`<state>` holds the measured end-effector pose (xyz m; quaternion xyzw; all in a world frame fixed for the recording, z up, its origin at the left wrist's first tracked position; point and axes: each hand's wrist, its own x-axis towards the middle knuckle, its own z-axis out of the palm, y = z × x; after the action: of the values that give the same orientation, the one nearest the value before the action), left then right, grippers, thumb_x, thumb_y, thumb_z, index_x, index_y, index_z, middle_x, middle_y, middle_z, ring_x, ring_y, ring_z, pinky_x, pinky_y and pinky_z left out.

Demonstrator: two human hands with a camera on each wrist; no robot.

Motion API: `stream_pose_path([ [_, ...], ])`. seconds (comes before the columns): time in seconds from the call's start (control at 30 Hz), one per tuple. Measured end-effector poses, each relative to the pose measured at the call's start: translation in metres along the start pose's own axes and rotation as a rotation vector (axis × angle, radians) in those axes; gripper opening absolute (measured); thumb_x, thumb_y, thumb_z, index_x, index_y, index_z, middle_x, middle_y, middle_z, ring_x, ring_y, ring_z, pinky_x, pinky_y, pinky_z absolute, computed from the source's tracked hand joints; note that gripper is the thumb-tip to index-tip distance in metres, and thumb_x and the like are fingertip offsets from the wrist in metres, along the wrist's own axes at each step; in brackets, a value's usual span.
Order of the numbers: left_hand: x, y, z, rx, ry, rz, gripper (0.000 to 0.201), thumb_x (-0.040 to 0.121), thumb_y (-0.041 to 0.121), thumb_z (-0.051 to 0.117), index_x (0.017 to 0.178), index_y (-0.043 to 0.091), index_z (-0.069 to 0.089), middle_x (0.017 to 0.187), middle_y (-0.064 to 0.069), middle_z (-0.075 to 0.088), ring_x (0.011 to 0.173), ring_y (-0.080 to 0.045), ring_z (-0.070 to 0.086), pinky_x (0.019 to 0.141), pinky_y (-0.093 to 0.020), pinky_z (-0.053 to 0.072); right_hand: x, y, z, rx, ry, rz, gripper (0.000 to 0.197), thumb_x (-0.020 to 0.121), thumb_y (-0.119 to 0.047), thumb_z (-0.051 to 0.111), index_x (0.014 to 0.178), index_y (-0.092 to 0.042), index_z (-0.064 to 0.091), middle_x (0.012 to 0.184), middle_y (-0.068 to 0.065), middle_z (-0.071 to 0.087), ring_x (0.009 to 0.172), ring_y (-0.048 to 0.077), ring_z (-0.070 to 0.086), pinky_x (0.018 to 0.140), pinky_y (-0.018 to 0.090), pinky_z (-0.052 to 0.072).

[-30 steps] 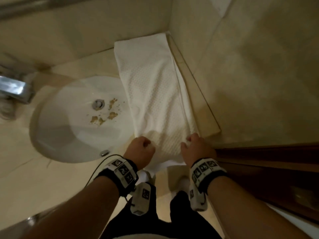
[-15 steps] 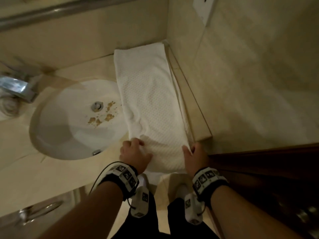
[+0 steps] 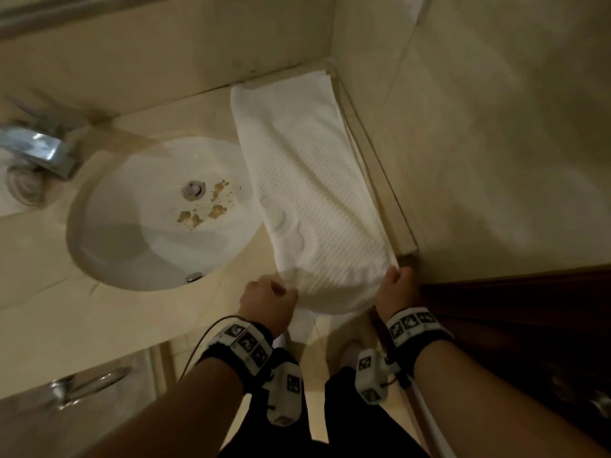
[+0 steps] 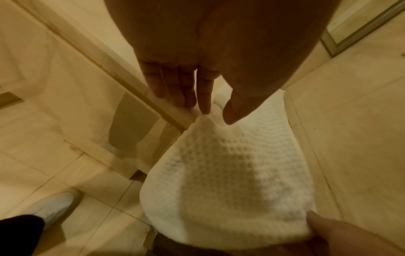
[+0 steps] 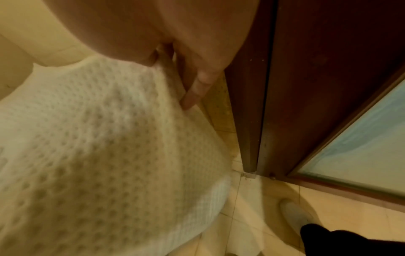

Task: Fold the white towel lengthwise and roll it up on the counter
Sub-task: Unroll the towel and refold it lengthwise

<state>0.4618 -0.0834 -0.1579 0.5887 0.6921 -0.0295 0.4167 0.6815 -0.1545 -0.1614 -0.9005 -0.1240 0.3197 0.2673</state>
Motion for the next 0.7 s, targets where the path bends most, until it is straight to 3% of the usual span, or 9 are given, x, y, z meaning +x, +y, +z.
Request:
stream_pose_path([
  [0.1, -0.012, -0.001, 0.004, -0.117, 0.013, -0.022, 0.027, 0.087, 0.041, 0.067, 0.09, 0.015, 0.057, 0.082, -0.001, 0.064, 0.072, -0.016, 0.059, 0.058, -0.029, 0.041, 0.003, 0.006, -0.002, 0.013, -0.089, 0.019, 0.026, 0.107, -0.032, 0.036, 0.1, -0.009, 0.045, 0.088, 0.008, 0.052, 0.07, 0.023, 0.047, 0.064, 0.032, 0.031],
  [0.23, -0.018, -0.015, 0.011, -0.106, -0.058, -0.064, 0.046, 0.091, 0.053, 0.06, 0.069, 0.014, 0.057, 0.058, 0.006, 0.054, 0.052, -0.012, 0.05, 0.05, -0.027, 0.035, 0.013, 0.01, 0.0, 0.129, -0.074, 0.041, 0.022, 0.103, -0.029, 0.048, 0.111, -0.009, 0.049, 0.104, 0.009, 0.055, 0.088, 0.022, 0.049, 0.077, 0.03, 0.034],
  [0.3, -0.018, -0.018, 0.01, -0.13, -0.142, -0.038, 0.036, 0.094, 0.053, 0.058, 0.079, 0.022, 0.069, 0.073, 0.006, 0.065, 0.063, -0.01, 0.058, 0.055, -0.025, 0.041, 0.013, 0.008, 0.0, 0.166, -0.062, 0.05, 0.028, 0.101, -0.027, 0.052, 0.118, -0.005, 0.05, 0.107, 0.01, 0.056, 0.091, 0.023, 0.05, 0.078, 0.031, 0.035],
  [0.4, -0.019, -0.022, 0.017, -0.296, -0.257, -0.036, 0.027, 0.094, 0.049, 0.064, 0.111, 0.029, 0.072, 0.104, 0.007, 0.073, 0.094, -0.012, 0.066, 0.082, -0.027, 0.048, 0.011, 0.008, -0.003, 0.209, -0.078, 0.046, 0.035, 0.1, -0.033, 0.054, 0.123, -0.007, 0.052, 0.109, 0.008, 0.058, 0.092, 0.022, 0.052, 0.078, 0.031, 0.038],
  [0.47, -0.021, -0.024, 0.024, -0.414, -0.3, -0.088, 0.03, 0.088, 0.052, 0.072, 0.114, 0.036, 0.068, 0.108, 0.007, 0.073, 0.1, -0.016, 0.068, 0.092, -0.034, 0.051, 0.005, 0.01, -0.008, 0.125, -0.156, 0.002, 0.041, 0.098, -0.046, 0.055, 0.116, -0.009, 0.059, 0.105, 0.006, 0.063, 0.091, 0.022, 0.056, 0.078, 0.031, 0.04],
  [0.53, -0.022, -0.024, 0.03, -0.5, -0.331, -0.056, 0.022, 0.086, 0.045, 0.077, 0.105, 0.042, 0.067, 0.104, 0.009, 0.074, 0.1, -0.015, 0.07, 0.09, -0.032, 0.055, 0.002, 0.014, -0.014, 0.02, -0.177, -0.07, 0.04, 0.094, -0.048, 0.06, 0.107, -0.01, 0.064, 0.102, 0.008, 0.066, 0.089, 0.025, 0.06, 0.077, 0.032, 0.044],
  [0.6, -0.026, -0.018, 0.024, -0.615, -0.358, -0.002, 0.018, 0.09, 0.023, 0.075, 0.102, 0.037, 0.072, 0.1, 0.011, 0.077, 0.099, -0.012, 0.07, 0.087, -0.025, 0.054, 0.001, 0.015, -0.024, -0.007, -0.123, -0.102, 0.035, 0.092, -0.043, 0.065, 0.104, -0.011, 0.062, 0.101, 0.008, 0.065, 0.092, 0.029, 0.061, 0.08, 0.037, 0.048],
  [0.63, -0.028, -0.016, 0.02, -0.701, -0.361, -0.013, 0.02, 0.088, 0.017, 0.075, 0.103, 0.03, 0.075, 0.101, 0.007, 0.078, 0.099, -0.016, 0.071, 0.089, -0.03, 0.055, 0.0, 0.014, -0.029, 0.01, -0.107, -0.109, 0.033, 0.091, -0.042, 0.067, 0.103, -0.012, 0.061, 0.099, 0.007, 0.065, 0.092, 0.029, 0.062, 0.079, 0.037, 0.049],
  [0.7, -0.029, -0.011, 0.004, -0.862, -0.335, -0.039, 0.028, 0.077, 0.019, 0.078, 0.105, 0.018, 0.078, 0.107, -0.007, 0.077, 0.104, -0.03, 0.07, 0.093, -0.046, 0.056, -0.005, 0.006, -0.038, 0.031, -0.106, -0.154, 0.031, 0.089, -0.043, 0.07, 0.096, -0.014, 0.06, 0.092, 0.003, 0.064, 0.087, 0.027, 0.062, 0.073, 0.032, 0.044],
])
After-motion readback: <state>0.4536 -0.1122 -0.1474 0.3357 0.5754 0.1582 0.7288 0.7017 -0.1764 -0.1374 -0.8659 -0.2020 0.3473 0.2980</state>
